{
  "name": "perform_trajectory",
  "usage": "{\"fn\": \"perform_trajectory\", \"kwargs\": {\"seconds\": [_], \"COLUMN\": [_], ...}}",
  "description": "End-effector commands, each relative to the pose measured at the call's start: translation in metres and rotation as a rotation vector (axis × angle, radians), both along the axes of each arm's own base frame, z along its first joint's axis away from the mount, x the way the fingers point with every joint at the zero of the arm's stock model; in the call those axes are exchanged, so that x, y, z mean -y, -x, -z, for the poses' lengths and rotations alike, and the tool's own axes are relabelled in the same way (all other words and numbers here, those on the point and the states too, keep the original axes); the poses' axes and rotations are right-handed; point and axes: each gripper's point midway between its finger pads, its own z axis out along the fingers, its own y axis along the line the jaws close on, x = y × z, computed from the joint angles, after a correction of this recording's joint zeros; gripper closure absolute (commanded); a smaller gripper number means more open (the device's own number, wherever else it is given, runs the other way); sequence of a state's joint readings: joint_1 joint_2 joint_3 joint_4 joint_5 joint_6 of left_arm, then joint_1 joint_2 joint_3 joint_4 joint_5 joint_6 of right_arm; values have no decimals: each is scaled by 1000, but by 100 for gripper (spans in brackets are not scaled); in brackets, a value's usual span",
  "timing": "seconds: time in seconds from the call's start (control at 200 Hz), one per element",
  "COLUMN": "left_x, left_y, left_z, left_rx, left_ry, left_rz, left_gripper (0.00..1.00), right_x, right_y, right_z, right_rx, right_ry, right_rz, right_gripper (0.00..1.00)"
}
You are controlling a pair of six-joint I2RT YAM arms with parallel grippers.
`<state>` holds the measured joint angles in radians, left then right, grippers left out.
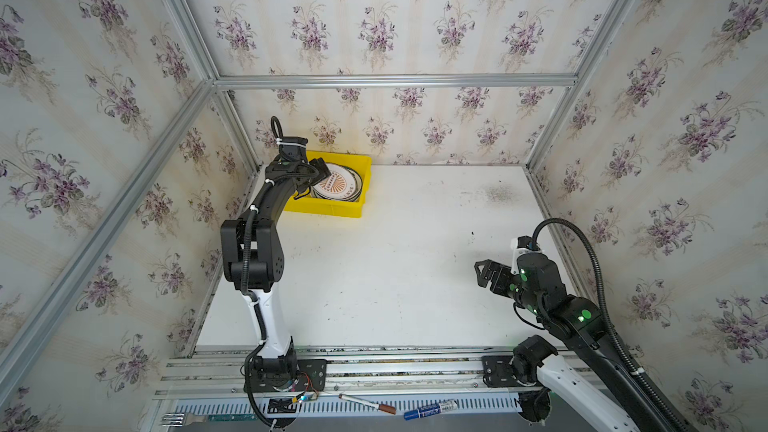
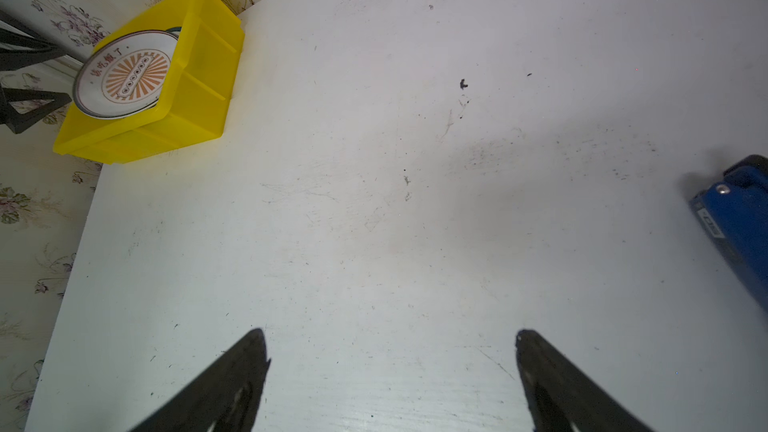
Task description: Place the plates into the plastic bin on the countertop
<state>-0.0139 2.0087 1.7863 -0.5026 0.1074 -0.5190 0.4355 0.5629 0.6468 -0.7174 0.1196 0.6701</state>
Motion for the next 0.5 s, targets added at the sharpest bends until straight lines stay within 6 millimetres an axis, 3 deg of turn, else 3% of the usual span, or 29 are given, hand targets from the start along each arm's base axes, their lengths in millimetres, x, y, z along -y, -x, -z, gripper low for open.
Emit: {"fn": "perform_trajectory", "kwargs": {"seconds": [0.0, 0.17, 0.495], "left_x": [-3, -3, -24], "left_y": [3, 15, 75], "left_z": [-11, -28, -77], "left_rx": [24, 51, 144], "left_ry": [-41, -50, -116], "left_rz": [-15, -12, -105], "left_gripper": [0, 0, 0], "right_x": [0, 6, 23], "right_y": [-10, -11, -33], "right_z": [-19, -33, -73], "right_rx": [72, 101, 290], "right_ry": [9, 53, 153], "right_rz": [-1, 1, 69], "right_gripper": [4, 4, 4]}}
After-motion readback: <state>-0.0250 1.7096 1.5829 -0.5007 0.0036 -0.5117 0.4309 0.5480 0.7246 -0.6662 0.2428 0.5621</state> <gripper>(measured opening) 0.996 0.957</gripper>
